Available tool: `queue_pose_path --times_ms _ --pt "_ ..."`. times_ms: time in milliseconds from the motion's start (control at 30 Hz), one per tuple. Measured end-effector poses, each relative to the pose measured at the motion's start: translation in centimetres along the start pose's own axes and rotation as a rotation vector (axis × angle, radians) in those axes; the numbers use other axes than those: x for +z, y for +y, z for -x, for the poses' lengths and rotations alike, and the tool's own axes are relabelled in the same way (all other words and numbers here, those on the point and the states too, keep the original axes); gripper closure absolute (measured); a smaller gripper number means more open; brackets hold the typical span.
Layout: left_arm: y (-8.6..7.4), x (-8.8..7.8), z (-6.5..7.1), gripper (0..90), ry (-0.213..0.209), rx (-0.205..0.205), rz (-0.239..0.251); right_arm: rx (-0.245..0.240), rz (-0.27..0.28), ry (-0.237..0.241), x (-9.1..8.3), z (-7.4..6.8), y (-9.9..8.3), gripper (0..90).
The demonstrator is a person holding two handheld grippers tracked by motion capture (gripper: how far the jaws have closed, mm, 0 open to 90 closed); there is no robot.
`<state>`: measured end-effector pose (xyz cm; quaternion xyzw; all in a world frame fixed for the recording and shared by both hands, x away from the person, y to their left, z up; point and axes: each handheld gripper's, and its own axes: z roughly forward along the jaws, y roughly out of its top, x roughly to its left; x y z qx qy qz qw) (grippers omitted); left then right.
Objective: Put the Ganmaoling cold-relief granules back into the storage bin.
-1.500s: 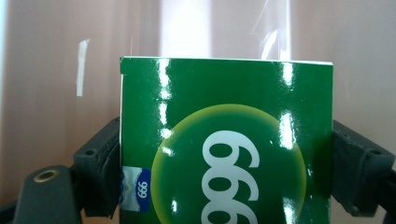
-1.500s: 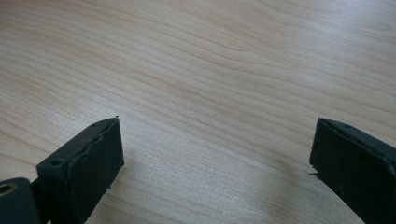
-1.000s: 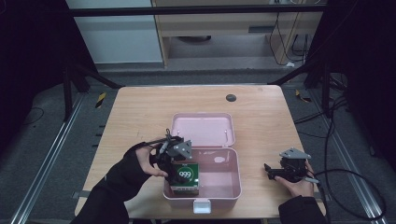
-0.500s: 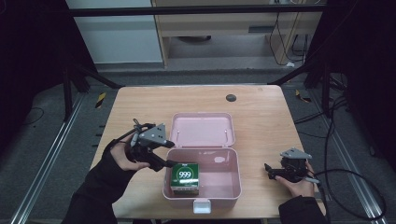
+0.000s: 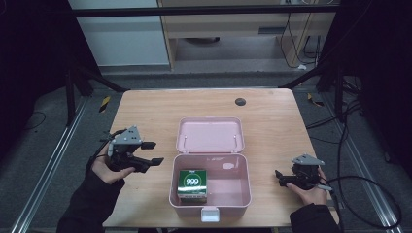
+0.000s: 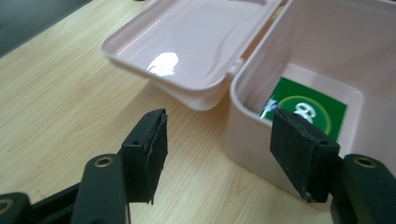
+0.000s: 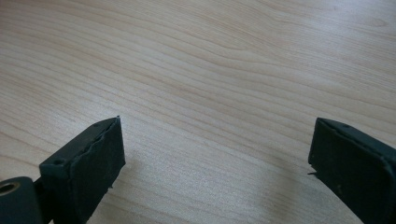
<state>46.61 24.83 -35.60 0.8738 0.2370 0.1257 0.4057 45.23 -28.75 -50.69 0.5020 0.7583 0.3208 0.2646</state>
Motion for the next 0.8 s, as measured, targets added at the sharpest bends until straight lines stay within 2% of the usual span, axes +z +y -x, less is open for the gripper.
queue_pose_path --times_ms 100,200,467,800 --pt "-1.6 0.0 -0.6 35.6 0.03 -0.052 0.026 0.004 -0.002 0.001 0.0 0.0 0.0 3.6" --pt "-3.1 0.1 -0.8 35.8 -0.015 -0.076 0.047 -0.001 -0.003 -0.001 0.0 0.0 0.0 3.5" --pt "-5.5 0.5 -1.1 35.1 -0.111 -0.045 -0.009 -0.001 -0.004 -0.002 0.0 0.0 -0.1 3.2" --pt "-7.7 1.3 -1.7 33.0 -0.134 -0.054 -0.086 0.0 -0.001 -0.003 0.0 0.0 0.0 3.0"
